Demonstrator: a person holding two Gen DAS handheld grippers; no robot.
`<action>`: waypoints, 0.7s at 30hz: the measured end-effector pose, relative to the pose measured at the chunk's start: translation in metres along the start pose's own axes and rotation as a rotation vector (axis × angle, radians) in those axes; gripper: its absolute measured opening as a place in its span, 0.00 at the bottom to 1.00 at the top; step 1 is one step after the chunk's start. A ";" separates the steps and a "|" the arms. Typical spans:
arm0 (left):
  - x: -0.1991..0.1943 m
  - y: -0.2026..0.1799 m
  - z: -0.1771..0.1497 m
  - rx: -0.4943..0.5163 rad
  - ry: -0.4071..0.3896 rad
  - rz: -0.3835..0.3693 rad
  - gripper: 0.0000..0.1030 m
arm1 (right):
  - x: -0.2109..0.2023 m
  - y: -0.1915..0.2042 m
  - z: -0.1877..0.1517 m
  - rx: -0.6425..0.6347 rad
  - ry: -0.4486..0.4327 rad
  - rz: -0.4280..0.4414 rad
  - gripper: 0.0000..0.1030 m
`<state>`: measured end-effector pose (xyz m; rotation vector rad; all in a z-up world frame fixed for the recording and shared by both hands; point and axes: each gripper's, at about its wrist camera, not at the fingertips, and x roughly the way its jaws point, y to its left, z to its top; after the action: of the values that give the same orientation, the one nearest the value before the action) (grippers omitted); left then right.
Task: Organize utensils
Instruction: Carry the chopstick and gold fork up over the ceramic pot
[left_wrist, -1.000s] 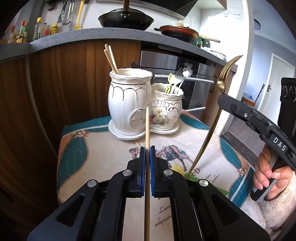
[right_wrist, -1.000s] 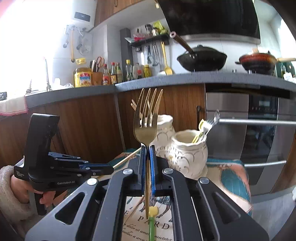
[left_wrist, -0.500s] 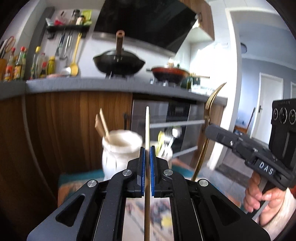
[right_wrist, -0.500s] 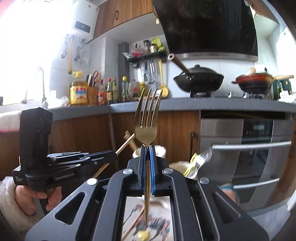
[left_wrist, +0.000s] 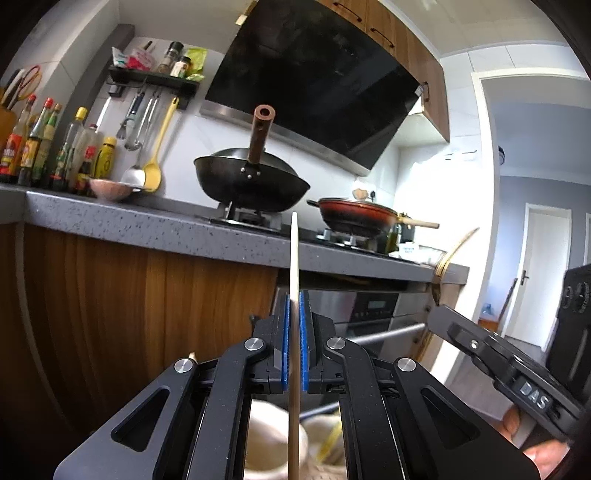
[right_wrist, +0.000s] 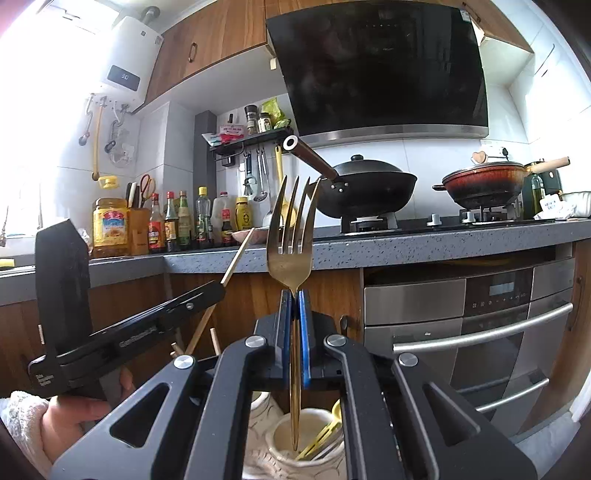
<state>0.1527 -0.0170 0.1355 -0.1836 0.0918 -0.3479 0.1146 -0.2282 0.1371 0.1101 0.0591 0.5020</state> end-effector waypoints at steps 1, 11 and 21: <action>0.006 0.000 -0.001 0.009 -0.005 0.009 0.05 | 0.002 -0.002 -0.001 0.003 -0.002 -0.001 0.04; 0.035 -0.004 -0.026 0.103 -0.042 0.114 0.05 | 0.023 -0.022 -0.027 0.036 0.045 -0.017 0.04; 0.014 -0.018 -0.042 0.247 -0.031 0.068 0.05 | 0.024 -0.024 -0.041 0.033 0.105 0.014 0.04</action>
<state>0.1542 -0.0453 0.0971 0.0586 0.0242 -0.2857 0.1441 -0.2341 0.0930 0.1168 0.1696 0.5212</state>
